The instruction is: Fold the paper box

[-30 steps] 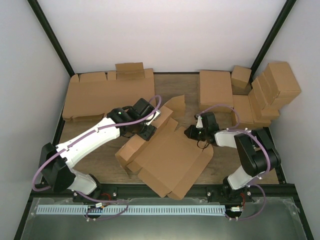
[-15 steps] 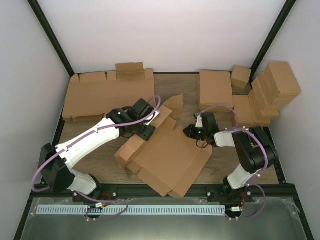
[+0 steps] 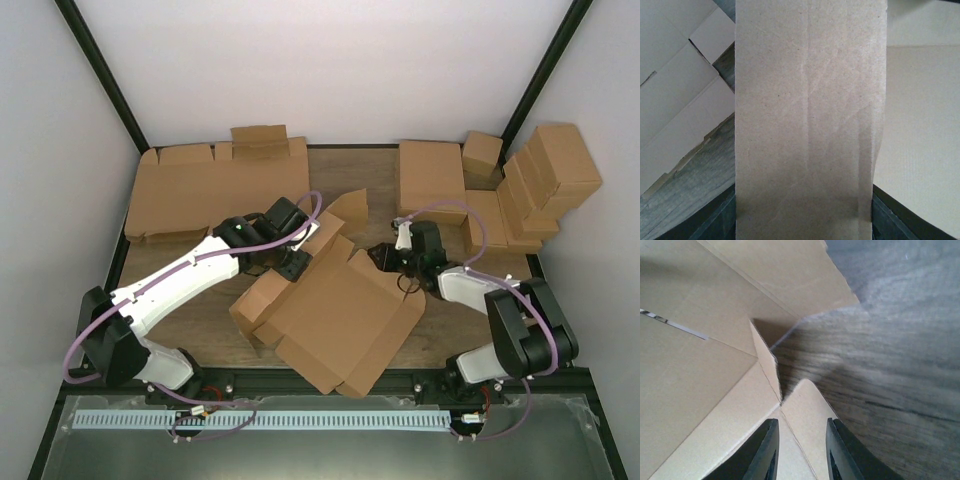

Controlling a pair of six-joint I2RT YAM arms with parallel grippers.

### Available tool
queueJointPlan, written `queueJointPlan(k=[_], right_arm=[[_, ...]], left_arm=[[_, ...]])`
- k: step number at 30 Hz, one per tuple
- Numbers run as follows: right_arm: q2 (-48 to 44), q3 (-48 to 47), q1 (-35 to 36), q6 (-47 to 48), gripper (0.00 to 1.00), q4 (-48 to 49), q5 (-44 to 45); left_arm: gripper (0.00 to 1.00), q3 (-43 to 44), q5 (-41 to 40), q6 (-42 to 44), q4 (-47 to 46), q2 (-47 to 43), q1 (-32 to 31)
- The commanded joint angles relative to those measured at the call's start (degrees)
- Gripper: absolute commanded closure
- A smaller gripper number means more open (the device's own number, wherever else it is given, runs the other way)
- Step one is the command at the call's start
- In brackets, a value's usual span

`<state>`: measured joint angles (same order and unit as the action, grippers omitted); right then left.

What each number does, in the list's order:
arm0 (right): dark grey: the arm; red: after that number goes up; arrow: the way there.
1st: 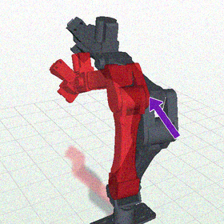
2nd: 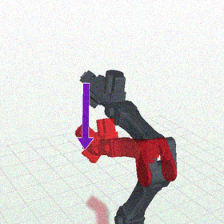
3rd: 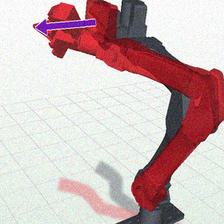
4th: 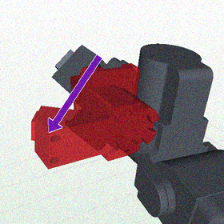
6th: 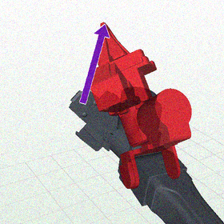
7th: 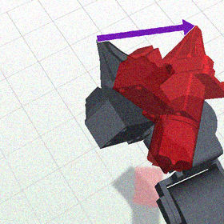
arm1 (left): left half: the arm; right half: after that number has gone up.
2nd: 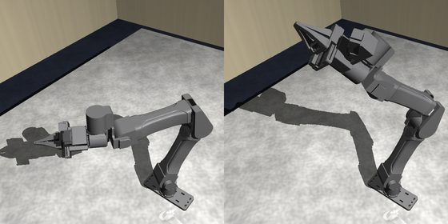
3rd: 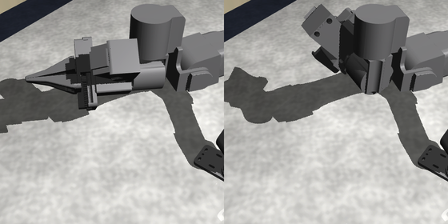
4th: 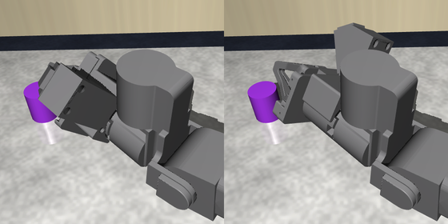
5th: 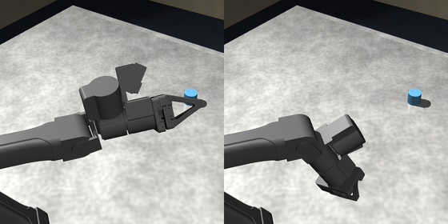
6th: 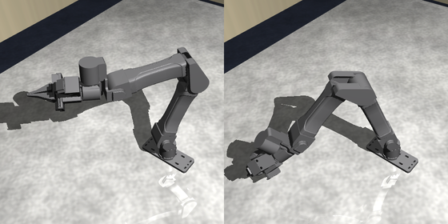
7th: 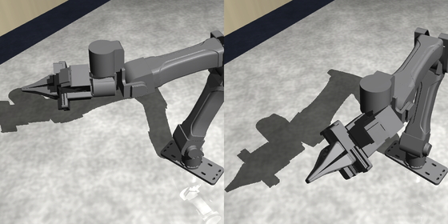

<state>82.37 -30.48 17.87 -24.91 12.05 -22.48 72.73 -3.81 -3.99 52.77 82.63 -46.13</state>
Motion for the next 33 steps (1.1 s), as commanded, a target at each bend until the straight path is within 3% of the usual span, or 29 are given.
queueJointPlan(k=[1, 8, 11, 15, 19, 33], right_arm=[[-3.98, -3.29, -0.18, 3.45, 0.71, 3.31, 0.38], [-10.18, -1.0, -0.18, 3.69, 0.65, 11.5, 7.62], [-9.04, -0.85, -0.18, 6.5, 0.58, 15.21, 5.98], [-6.94, -4.96, -0.22, 7.55, 0.51, 11.28, 2.2], [-7.93, -2.45, -0.18, 6.14, 0.29, 16.63, 1.87], [-3.69, -0.68, -0.29, 10.84, 0.25, 24.4, 1.07]], left_arm=[[0.41, 0.51, 0.55, 0.56, 0.14, 0.0, -0.25], [0.4, 0.42, 0.7, 0.47, 0.35, -0.38, -0.27], [0.41, 0.32, 0.74, 0.47, 0.43, -0.56, -0.32], [0.41, 0.24, 0.73, 0.43, 0.41, -0.8, -0.26], [0.41, -0.16, 0.89, 0.3, 0.19, -1.02, -0.3], [0.41, -0.75, 1.53, 0.29, -0.21, -1.33, -0.3]])
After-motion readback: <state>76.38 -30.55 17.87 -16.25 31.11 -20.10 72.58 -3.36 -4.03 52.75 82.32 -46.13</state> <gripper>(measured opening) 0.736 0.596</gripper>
